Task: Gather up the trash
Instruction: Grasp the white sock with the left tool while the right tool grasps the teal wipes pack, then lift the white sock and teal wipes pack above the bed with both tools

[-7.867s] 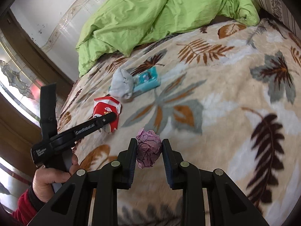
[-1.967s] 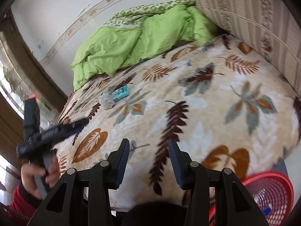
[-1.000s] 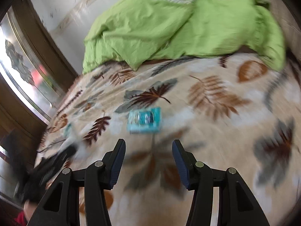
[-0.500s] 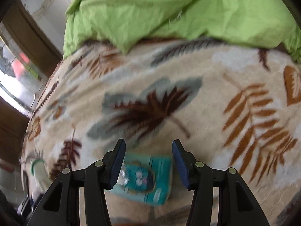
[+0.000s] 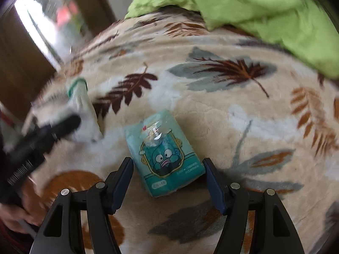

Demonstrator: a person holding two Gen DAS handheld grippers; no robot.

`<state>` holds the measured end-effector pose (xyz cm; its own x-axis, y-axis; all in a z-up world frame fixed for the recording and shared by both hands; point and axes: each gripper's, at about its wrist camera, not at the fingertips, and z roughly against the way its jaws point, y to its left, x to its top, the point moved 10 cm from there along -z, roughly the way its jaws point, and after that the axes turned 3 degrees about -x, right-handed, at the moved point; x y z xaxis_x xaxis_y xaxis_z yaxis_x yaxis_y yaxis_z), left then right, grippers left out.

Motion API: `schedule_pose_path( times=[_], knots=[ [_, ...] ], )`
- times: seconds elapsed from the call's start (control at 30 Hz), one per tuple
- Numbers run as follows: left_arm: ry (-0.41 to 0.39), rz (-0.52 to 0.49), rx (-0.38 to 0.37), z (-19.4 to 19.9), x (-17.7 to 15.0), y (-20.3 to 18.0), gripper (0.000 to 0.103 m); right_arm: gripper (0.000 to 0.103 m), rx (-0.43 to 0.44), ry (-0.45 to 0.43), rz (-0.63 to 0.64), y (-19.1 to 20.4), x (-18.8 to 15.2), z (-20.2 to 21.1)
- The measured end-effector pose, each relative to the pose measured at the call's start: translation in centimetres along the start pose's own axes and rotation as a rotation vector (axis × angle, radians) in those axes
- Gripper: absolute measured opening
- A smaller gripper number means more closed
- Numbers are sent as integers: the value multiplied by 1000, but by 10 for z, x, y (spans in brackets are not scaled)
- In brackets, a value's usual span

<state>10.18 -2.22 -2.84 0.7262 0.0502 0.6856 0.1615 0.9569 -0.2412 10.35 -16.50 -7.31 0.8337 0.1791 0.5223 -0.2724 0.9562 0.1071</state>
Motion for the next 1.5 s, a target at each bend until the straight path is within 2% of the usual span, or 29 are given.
schedule_pose_path(
  times=[0.17,0.23,0.33,0.4,0.6,0.77,0.87,1.07,1.5],
  knots=[
    [2,-15,5,-1,0,-1,24,69,-87,-31,60,0,0,-6],
    [2,-23,7,-1,0,-2,24,56,-97,-56,43,-4,2,-4],
    [-4,-36,13,1,1,-5,23,43,-99,-84,-43,-12,1,3],
    [-4,-52,17,2,0,-9,24,40,-119,-112,-120,-17,-4,16],
    [-38,-104,27,17,-1,-25,23,39,-179,-221,-349,-24,-29,69],
    [-75,-168,33,38,-4,-44,23,39,-211,-283,-461,-11,-56,97],
    [-97,-202,35,54,-6,-55,23,39,-210,-294,-477,-5,-65,108],
    [-160,-274,53,83,-2,-70,24,39,-239,-380,-473,-2,-61,143],
    [-212,-305,56,114,6,-79,24,39,-221,-446,-516,0,-60,176]
  ],
)
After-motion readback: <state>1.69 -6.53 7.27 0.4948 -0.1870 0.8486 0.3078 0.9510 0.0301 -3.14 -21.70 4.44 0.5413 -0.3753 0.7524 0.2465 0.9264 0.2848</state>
